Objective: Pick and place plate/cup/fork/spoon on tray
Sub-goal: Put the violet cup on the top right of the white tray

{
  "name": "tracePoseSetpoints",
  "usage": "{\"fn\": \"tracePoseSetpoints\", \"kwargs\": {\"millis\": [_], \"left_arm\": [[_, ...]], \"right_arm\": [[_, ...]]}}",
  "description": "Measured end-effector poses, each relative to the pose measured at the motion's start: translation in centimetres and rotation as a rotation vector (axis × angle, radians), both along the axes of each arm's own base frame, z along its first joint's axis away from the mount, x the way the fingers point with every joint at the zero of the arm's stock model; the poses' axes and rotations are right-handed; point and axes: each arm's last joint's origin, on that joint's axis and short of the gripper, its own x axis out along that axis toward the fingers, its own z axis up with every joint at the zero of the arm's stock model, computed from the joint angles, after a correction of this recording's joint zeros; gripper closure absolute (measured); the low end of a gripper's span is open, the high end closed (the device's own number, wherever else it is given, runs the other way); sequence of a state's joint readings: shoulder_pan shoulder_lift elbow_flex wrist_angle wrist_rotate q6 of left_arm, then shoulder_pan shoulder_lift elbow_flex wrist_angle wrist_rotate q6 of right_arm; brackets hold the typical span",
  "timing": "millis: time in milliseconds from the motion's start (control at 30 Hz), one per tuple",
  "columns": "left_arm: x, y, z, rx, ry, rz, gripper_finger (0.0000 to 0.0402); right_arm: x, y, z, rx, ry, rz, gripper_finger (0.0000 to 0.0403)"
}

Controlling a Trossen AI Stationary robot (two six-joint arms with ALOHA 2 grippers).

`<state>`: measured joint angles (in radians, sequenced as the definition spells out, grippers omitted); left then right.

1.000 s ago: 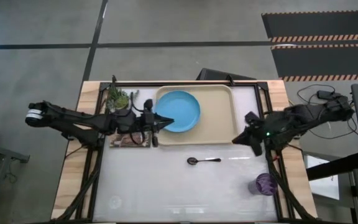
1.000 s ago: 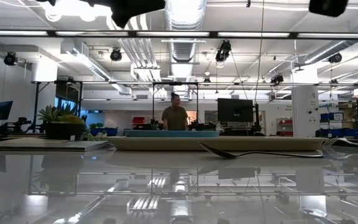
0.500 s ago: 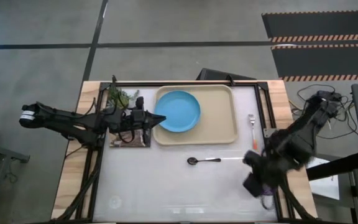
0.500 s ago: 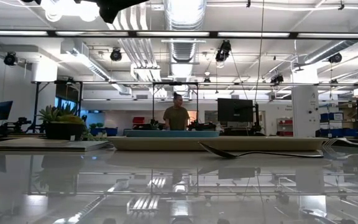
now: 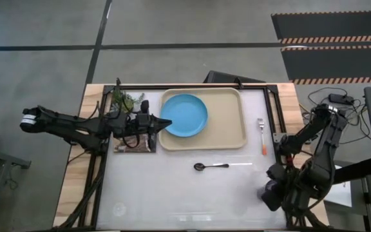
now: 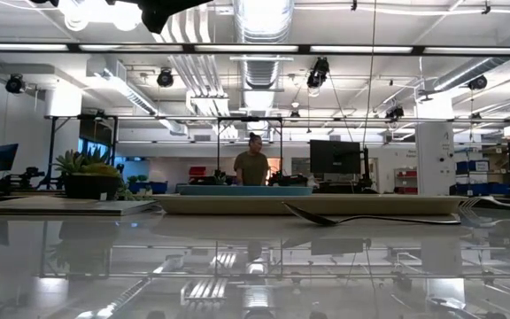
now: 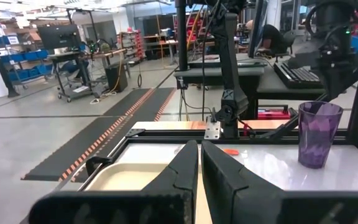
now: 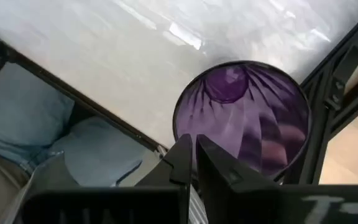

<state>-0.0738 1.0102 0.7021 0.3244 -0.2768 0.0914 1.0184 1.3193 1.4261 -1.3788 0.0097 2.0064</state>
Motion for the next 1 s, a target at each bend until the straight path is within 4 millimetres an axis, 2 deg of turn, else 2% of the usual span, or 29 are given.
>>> {"fn": "tracePoseSetpoints", "kwargs": {"millis": [167,467,600,767,1000], "left_arm": [[0.0,0.0,0.0,0.000,0.001,0.000,0.0398],[0.0,0.0,-0.2,0.000,0.007,0.000,0.0398],[0.0,0.0,-0.2,0.000,0.006,0.000,0.0398],[0.0,0.0,-0.2,0.000,0.007,0.000,0.0398],[0.0,0.0,-0.2,0.000,0.007,0.000,0.0398]], "right_arm": [[0.1,0.0,-0.1,0.002,0.003,-0.014,0.0375],[0.8,1.0,-1.4,-0.043,0.032,-0.036,0.0262],[1.1,1.6,-2.1,-0.071,0.045,-0.019,0.0235],[1.6,2.2,-3.1,-0.107,0.065,-0.007,0.0241],[1.8,2.6,-3.7,-0.129,0.078,-0.005,0.0287]]}}
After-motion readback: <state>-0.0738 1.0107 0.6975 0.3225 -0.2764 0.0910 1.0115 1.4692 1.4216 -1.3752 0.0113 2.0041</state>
